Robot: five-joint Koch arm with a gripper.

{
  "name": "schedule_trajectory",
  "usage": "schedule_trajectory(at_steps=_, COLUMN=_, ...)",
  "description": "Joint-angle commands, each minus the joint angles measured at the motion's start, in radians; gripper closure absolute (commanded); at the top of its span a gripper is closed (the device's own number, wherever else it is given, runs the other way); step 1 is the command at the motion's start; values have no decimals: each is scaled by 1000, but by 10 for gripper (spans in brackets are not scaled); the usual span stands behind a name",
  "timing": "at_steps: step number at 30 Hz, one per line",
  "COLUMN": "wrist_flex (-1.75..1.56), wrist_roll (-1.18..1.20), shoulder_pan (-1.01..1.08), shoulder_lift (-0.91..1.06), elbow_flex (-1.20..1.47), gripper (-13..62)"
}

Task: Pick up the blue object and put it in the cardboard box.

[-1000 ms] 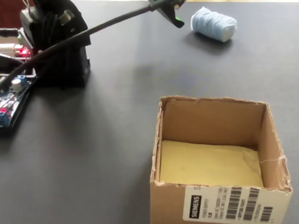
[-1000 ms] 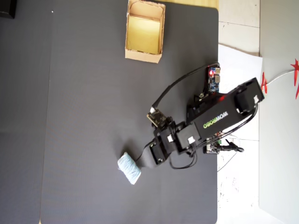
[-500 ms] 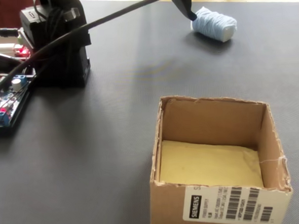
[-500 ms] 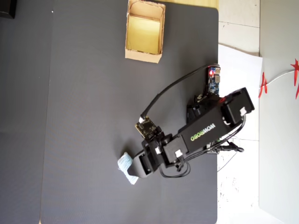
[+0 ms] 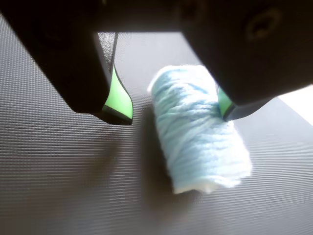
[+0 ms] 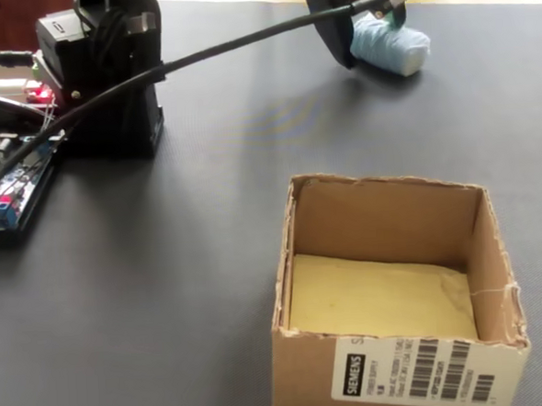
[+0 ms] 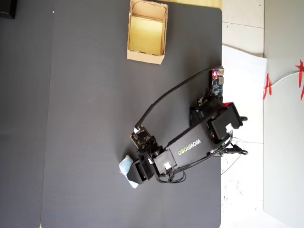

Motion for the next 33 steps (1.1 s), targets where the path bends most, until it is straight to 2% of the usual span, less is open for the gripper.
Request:
schedule_trajectory(at_steps=1, wrist_flex=-41, wrist_roll=11, shoulder_pan=-15, shoulder_lift=14, elbow_flex=-83, gripper=156)
schedule_trajectory(at_steps=19, wrist_flex=-150, wrist_roll=3, shoulder_pan=-67, shoulder_lift=-164, elbow_flex=-84, gripper=171)
schedule_trajectory(at_steps=25, wrist_flex=-186, wrist_roll=5, shoulder_pan=-74, shoulder_lift=-198, elbow_flex=-83, gripper=250)
schedule_trajectory(at_steps=31, wrist_flex=-241, wrist_roll=-58, shoulder_pan=-66, shoulder_lift=-196, elbow_flex=-75, gripper=450)
schedule_trajectory(at_steps=33, wrist_flex=-259, wrist_roll=-63, shoulder_pan=-67, shoulder_lift=-192, elbow_flex=-75, gripper=452)
